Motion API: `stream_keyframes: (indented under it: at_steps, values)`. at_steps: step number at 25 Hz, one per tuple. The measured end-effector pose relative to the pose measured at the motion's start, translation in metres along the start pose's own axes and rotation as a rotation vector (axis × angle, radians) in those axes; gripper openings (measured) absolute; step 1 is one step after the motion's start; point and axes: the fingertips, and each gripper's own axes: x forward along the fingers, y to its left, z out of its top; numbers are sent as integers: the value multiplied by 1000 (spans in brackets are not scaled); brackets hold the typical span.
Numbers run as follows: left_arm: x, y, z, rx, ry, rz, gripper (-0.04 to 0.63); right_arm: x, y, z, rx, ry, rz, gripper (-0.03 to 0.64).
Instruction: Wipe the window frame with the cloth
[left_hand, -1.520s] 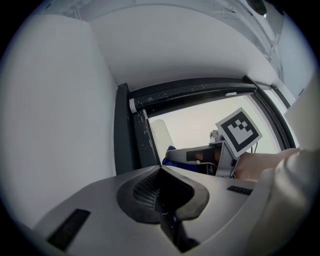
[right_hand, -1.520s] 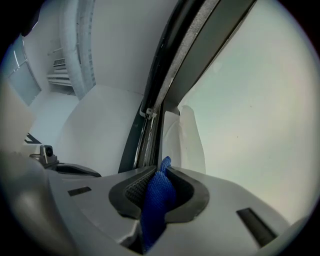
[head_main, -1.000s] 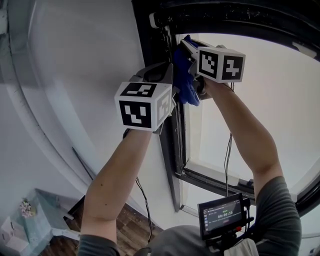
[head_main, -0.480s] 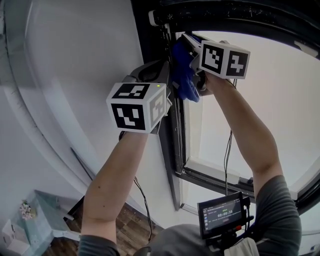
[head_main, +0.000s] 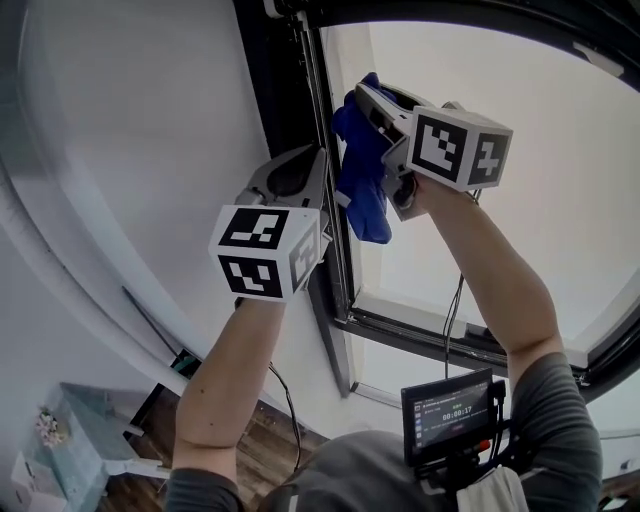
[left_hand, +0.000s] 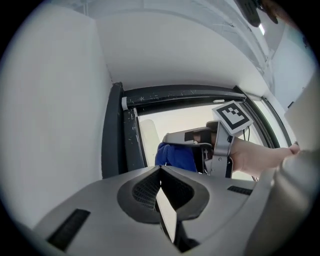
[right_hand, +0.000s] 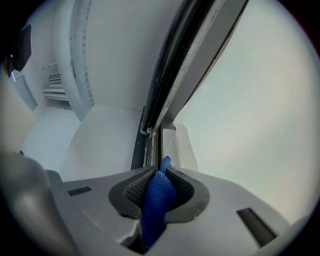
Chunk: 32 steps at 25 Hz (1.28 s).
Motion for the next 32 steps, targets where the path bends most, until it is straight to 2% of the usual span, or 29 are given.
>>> stream_keyframes:
  at_steps: [5,11,14,19,22,28,32]
  values:
    - [4,-25,-27,-56,27,-53,8,-24,-8,-11,5,22,-30,64]
    - [18,-63,-21,-94,-18,-143,8,-68,-23,9,-80,20,-131,64]
    - [29,-88,-15,-123,-45,-219,8,-97,-38,21,-126,30,-223,64]
    - [49,-152,-1,-188,-116,-400,9,-161,-62,52,-259,54,-422,64]
    - [53,-179,1,-215,-121,-461,8,-193,-72,60,-301,70,-497,64]
    - [68,-288,35,-249,-160,-627,9,-300,-101,121,-399,81,-693,64]
    - [76,-342,60,-290,-182,-698,8,-351,-114,155,-473,105,-762,64]
